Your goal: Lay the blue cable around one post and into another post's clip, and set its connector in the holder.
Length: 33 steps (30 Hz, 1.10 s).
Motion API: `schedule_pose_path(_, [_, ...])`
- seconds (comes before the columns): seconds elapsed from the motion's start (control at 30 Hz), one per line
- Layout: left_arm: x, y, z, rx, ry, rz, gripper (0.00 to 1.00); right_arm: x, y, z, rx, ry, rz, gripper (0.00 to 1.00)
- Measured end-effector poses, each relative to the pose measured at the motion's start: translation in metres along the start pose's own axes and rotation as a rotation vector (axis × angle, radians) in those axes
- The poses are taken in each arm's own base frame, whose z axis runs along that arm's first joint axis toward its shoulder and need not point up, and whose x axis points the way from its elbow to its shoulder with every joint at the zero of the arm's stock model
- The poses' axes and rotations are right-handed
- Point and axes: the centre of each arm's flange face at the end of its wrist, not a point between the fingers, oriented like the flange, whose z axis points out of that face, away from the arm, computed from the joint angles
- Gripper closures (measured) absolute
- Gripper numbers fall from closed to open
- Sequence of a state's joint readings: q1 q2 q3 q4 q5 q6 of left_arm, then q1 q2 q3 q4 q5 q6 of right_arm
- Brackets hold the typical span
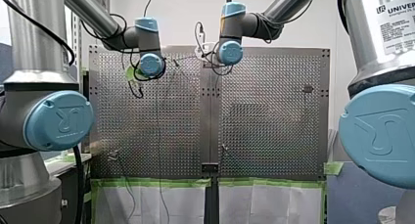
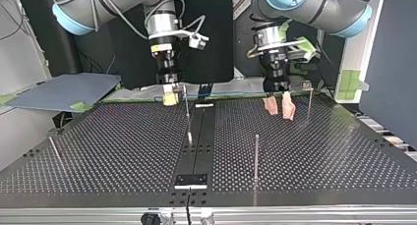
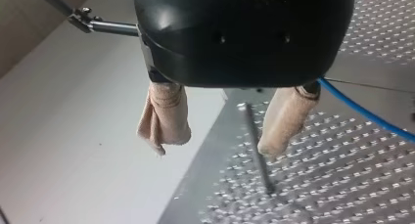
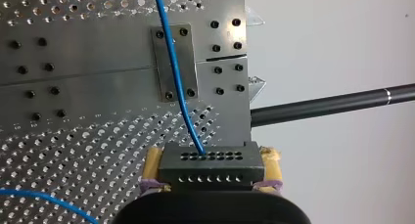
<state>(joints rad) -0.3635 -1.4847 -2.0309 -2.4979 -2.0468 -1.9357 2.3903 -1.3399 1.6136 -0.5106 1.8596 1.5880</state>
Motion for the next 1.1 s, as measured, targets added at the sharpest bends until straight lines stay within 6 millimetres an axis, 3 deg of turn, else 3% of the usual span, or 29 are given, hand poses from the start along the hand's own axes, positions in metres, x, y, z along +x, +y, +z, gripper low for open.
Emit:
schedule_pose_path(0.47, [-0.086,0.004,0.032,0.033,-0.071,0.027,0.0,-0.006,-0.011,0.03,0.033,-0.042,-0.023,1.0])
schedule_pose_path(0.57, [-0.091,0.009,0.046,0.029,-0.061,0.067,0.0,-0.005,-0.013,0.038,0.035,-0.048,-0.029,1.0])
schedule_pose_path(0.83, [-0.106,0.018,0.078,0.03,-0.033,0.127,0.0,0.02,-0.019,0.057,0.042,-0.003,-0.019,1.0])
schedule_pose_path(1.1, [-0.098,0.014,0.097,0.05,0.041,0.145,0.0,0.046,-0.022,0.077,0.036,0.045,-0.008,1.0])
